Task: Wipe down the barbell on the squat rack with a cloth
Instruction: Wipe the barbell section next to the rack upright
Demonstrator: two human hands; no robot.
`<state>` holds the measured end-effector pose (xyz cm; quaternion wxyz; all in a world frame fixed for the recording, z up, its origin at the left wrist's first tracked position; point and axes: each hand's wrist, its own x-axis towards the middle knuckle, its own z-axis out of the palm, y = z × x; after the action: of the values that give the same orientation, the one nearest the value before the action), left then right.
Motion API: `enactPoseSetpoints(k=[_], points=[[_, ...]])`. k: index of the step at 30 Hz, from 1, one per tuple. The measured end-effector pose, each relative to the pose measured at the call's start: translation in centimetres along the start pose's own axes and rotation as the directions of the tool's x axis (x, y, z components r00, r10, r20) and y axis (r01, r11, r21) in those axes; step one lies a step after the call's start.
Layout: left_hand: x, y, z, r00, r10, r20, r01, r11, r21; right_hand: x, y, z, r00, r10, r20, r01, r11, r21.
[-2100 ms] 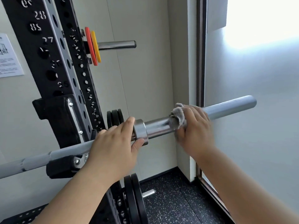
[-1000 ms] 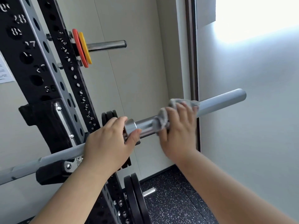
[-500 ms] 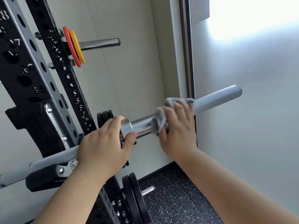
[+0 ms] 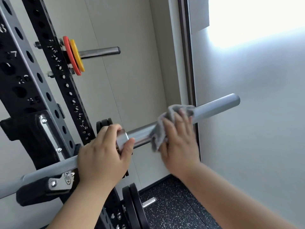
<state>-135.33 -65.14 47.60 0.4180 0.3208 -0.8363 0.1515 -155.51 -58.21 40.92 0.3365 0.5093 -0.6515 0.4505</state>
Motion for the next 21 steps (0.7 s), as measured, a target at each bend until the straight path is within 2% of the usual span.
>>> enactPoseSetpoints(k=[3, 5, 7, 9, 11, 14, 16, 18, 20, 21], points=[[-0.2, -0.3, 0.2, 0.998, 0.061, -0.011, -0.06, 0.998, 0.026, -1.9, -2.7, 0.7, 0.982, -0.185, 0.043, 0.185, 0.983, 0.01], [0.2, 0.0, -0.2, 1.0, 0.013, -0.016, -0.013, 1.0, 0.017, -1.6, -2.3, 0.5, 0.958, -0.287, 0.027, 0.287, 0.958, -0.021], [0.6, 0.3, -0.4, 0.998, -0.065, 0.027, 0.065, 0.998, 0.0, -0.4, -0.1, 0.2, 0.945, -0.327, 0.011, 0.327, 0.943, -0.07], [1.1, 0.4, -0.6, 0.989, -0.118, 0.093, 0.111, 0.991, 0.076, 0.7, 3.1, -0.3, 0.976, -0.217, -0.032, 0.214, 0.974, -0.078], [1.2, 0.4, -0.4, 0.986, -0.141, 0.089, 0.124, 0.976, 0.177, 1.7, 5.5, -1.0, 0.996, -0.047, -0.071, 0.042, 0.997, -0.068], [0.4, 0.3, 0.0, 0.997, -0.06, 0.055, 0.053, 0.992, 0.112, 2.2, 4.5, -1.0, 0.993, 0.092, -0.073, -0.094, 0.995, -0.032], [-0.1, 0.1, 0.0, 0.999, 0.015, 0.05, -0.017, 0.999, 0.05, 1.8, 2.2, -0.8, 1.0, 0.01, -0.017, -0.011, 0.999, -0.032], [-0.2, -0.3, -0.3, 0.997, 0.051, 0.052, -0.054, 0.997, 0.046, 0.8, 1.0, -0.6, 0.984, -0.171, 0.05, 0.172, 0.985, -0.02], [-0.2, -0.4, -0.4, 0.998, 0.051, 0.042, -0.054, 0.997, 0.061, 1.0, 2.2, -1.0, 0.952, -0.296, 0.078, 0.299, 0.954, -0.021], [-0.1, -0.3, -0.5, 0.998, 0.04, 0.045, -0.043, 0.997, 0.064, 1.5, 3.4, -1.3, 0.949, -0.305, 0.079, 0.309, 0.951, -0.032]])
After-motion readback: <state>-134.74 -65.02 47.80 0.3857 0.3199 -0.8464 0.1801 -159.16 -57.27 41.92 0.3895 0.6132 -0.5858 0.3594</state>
